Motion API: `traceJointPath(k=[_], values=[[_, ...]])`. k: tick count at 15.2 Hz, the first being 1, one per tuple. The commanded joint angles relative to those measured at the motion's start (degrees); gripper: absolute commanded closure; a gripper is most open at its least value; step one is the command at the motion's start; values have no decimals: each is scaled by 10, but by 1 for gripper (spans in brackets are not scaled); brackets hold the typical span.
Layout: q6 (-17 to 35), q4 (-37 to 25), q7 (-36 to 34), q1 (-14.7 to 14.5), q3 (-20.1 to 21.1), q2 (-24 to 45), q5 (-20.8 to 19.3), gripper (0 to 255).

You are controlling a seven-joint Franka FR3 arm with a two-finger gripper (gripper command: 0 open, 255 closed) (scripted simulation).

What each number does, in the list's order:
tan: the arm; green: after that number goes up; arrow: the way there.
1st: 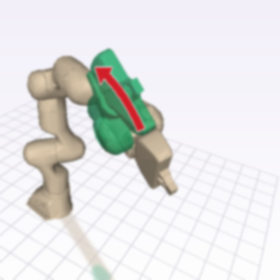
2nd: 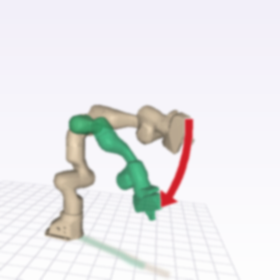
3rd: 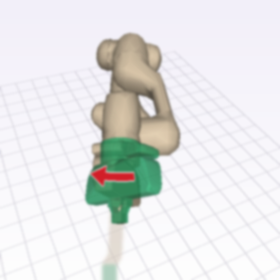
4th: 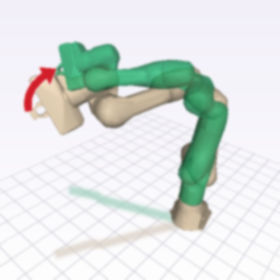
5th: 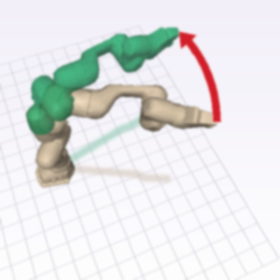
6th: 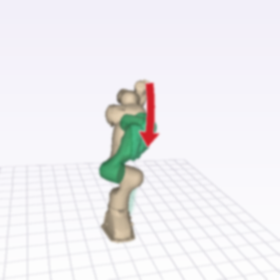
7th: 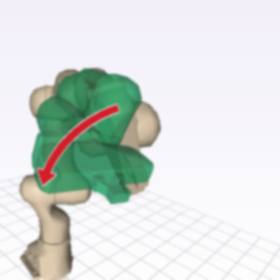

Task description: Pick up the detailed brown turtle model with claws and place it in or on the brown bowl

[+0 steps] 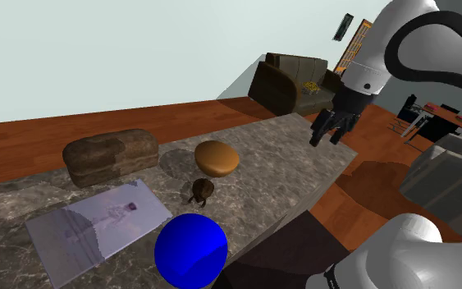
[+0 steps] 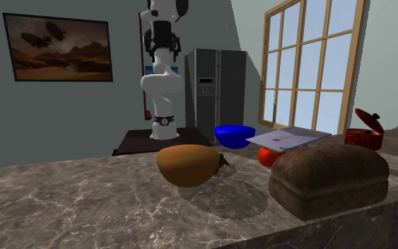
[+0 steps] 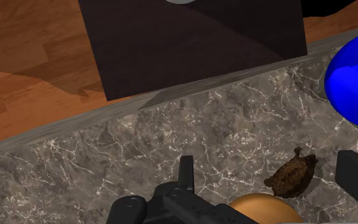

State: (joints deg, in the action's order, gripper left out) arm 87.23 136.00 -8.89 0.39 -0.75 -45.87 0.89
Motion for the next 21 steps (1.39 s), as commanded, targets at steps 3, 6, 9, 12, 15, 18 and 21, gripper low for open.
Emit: traceJointPath(k=[3,6,9,12,15,18,21], values=[[36,31,-38,0,25,-2,12,0],[92,70,-94,-1,65,5,31,0],[151,101,-150,-1,105,24,47,0],[213,121,-208,0,148,56,60,0],[276,132,-269,5,191,101,67,0],[339,132,-333,17,236,157,63,0],[398,122,-406,38,283,224,42,0]])
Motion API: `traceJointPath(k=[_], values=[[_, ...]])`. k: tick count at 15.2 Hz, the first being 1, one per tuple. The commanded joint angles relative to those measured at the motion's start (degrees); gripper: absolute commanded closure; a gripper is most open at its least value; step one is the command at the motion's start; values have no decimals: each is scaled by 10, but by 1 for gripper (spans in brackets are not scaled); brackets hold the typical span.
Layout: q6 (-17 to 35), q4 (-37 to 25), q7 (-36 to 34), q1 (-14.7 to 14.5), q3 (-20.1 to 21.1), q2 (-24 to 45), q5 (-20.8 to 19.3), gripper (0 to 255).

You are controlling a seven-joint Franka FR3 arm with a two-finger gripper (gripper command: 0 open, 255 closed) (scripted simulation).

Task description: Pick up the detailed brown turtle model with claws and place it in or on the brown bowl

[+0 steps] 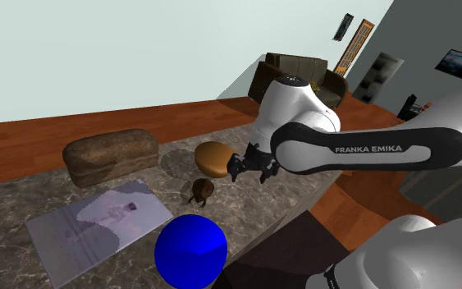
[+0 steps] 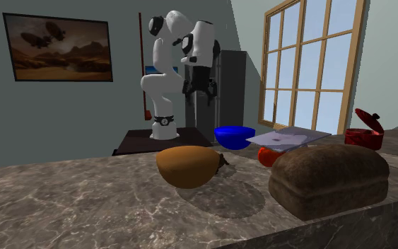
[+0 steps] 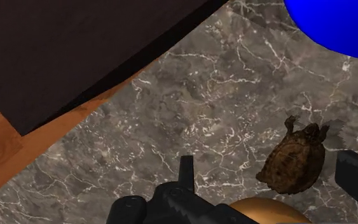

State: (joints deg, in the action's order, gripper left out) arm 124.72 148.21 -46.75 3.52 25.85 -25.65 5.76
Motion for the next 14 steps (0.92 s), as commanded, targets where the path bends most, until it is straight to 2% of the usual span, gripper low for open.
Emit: traceJointPath(k=[1,5,7,9,11,14], values=[[42,-6,-54,15,32,46,-19,0],[105,-40,-181,58,93,154,-100,0],[125,-65,-260,77,115,216,-165,0],[134,-95,-344,84,123,281,-242,0],[134,-131,-423,74,114,346,-317,0],[125,-190,-519,37,79,433,-403,0]])
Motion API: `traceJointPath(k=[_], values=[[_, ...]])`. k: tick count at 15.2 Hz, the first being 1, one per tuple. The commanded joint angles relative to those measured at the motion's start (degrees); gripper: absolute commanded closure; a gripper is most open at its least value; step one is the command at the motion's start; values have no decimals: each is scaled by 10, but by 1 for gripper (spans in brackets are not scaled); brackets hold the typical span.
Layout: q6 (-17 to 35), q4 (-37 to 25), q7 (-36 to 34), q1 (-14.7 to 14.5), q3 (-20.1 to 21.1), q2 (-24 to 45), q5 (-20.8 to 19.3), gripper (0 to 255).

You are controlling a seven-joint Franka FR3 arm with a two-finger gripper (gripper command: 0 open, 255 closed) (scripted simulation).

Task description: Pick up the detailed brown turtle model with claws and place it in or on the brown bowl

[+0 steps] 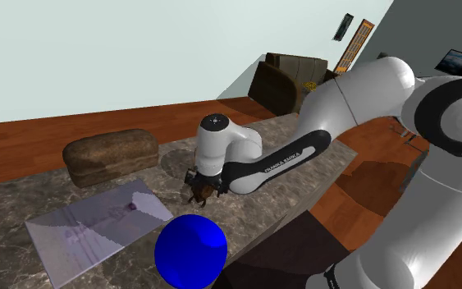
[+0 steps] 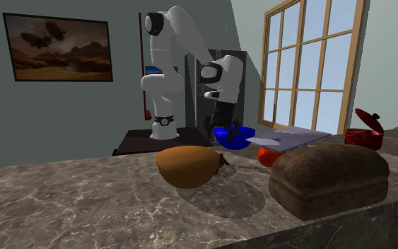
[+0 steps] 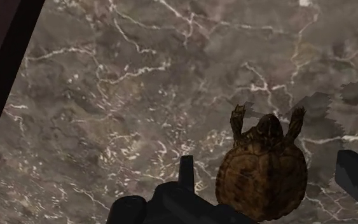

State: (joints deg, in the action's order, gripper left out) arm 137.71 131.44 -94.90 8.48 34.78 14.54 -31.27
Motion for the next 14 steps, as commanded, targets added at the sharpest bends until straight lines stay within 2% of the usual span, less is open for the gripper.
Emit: traceJointPath(k=[1,2,9,14], values=[[-9,-43,-63,-28,-24,57,-53,0],[-11,-55,-76,-36,-32,72,-64,0],[20,-60,-106,-50,-63,117,-111,0],[22,-61,-108,-51,-66,121,-115,0]])
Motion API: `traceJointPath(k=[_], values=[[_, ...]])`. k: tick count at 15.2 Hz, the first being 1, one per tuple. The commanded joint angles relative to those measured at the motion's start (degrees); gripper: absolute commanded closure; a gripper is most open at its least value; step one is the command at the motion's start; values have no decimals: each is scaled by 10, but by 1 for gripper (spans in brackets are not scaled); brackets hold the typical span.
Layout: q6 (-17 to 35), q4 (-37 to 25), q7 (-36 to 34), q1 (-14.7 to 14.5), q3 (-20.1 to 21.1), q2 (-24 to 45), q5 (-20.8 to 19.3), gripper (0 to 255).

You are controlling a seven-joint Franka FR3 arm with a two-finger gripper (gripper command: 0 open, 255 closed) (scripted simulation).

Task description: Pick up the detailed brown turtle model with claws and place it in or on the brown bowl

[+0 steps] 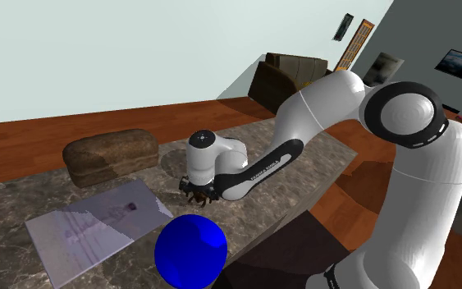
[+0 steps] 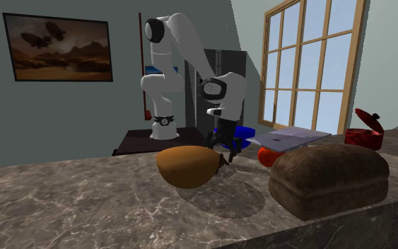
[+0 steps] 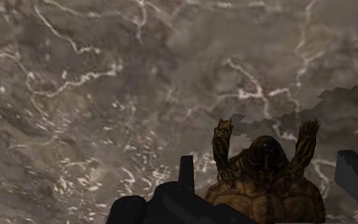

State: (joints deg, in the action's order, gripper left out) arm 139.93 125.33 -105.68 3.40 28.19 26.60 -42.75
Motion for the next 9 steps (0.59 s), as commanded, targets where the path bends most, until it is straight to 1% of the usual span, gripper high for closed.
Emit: traceJointPath(k=[1,3,4,9], values=[[0,0,0,0,0,0,0,0],[0,0,0,0,0,0,0,0],[0,0,0,0,0,0,0,255],[0,0,0,0,0,0,0,255]])
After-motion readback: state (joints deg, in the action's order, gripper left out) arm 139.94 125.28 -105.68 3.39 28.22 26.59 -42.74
